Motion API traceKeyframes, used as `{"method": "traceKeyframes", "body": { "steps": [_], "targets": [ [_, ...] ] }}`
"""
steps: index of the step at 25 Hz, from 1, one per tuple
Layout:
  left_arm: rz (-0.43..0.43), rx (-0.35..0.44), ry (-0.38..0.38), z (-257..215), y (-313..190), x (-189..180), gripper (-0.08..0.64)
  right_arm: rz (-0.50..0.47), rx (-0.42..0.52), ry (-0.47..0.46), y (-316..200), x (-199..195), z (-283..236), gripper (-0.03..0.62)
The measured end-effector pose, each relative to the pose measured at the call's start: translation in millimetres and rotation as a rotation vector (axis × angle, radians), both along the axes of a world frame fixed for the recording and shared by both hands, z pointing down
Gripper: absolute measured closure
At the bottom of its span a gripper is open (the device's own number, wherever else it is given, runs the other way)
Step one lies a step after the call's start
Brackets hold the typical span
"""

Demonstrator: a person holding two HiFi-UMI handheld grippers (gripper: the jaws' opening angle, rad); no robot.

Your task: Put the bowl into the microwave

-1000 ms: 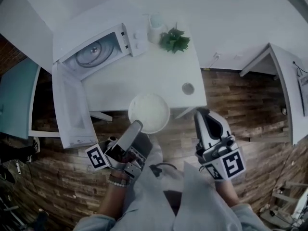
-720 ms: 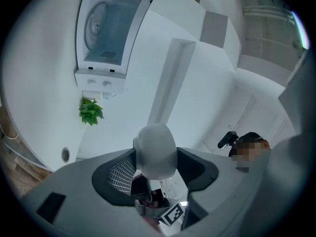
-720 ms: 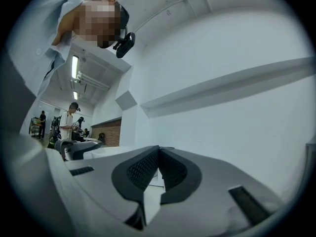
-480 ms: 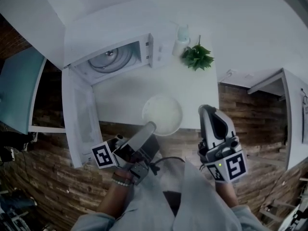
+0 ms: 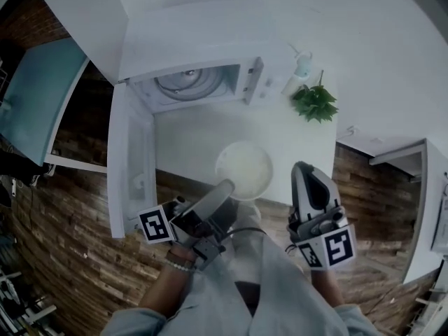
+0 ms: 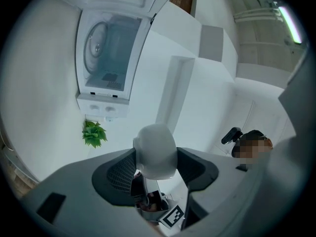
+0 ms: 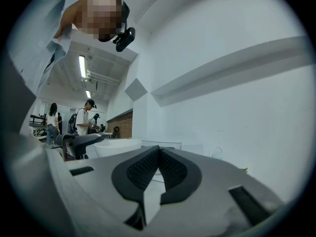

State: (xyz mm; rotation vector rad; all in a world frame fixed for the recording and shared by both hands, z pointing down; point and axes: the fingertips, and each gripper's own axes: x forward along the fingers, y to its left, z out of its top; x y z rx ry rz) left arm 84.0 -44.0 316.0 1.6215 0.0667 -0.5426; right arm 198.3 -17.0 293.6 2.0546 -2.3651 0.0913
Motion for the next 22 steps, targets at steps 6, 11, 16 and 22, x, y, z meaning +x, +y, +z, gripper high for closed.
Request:
{"method": "traceKeyframes", "body": {
  "steps": [6,11,16,22],
  "targets": [
    [-0.099,-0.006,-0.025,5,-26,-5,0.305,-0.076,0.01,-0.057,-32,-2,6,0.594],
    [-0.161,-0.005,-0.037,7,-44,-7,0.305,-0.138,0.001,-0.049,-54,-3,9,0.592],
    [-0.223,-0.016,-0.036,9,-62,-9,0.305,-0.207,-0.013,-0.067,-77,-6,13,0.592],
    [-0.303,-0.026,-0.057,16,-80,-21,0.305,-0.315,-0.034,-0.048,-102,-22,18,0.535]
  ]
}}
